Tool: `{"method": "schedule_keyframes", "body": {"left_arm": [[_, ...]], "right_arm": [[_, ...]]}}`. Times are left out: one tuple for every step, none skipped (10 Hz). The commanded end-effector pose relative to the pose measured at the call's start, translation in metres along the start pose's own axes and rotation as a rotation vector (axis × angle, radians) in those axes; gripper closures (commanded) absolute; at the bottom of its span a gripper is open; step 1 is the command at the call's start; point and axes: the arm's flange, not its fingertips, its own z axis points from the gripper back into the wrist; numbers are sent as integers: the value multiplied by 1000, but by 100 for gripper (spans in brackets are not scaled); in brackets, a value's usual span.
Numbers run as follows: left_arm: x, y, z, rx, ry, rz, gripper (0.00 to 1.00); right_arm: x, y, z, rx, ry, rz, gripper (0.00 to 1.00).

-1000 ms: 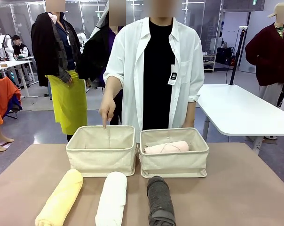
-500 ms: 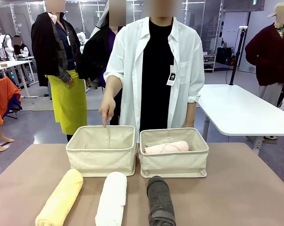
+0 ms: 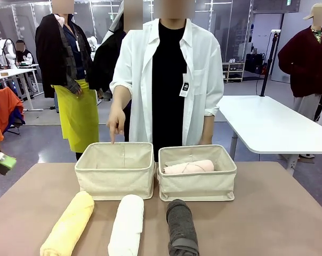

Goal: Divide the towels into two baskets.
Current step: Pick up one hotel-folded towel from the bottom of the table and place it in the Fabric basket indicated by the person.

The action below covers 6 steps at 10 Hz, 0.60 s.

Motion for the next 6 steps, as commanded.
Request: {"method": "schedule_keyframes", "body": {"left_arm": [[-9,-18,-35,162,70,-4,0],[-16,-28,-54,197,82,19,0],[-21,-34,-72,186,91,44,0],[-27,-39,-89,214,111,55,0],[-31,-42,-101,192,135,74,0],[-32,-44,-112,198,153,67,0]], "right_arm": [[-2,4,-2,-5,-17,13,0],[-2,4,-2,-5,-17,13,0],[-2,4,-2,-5,-17,13,0],[-2,4,-2,-5,-17,13,0],[-2,4,-2,-5,-17,13,0],[-2,4,-2,-5,-17,13,0]]}}
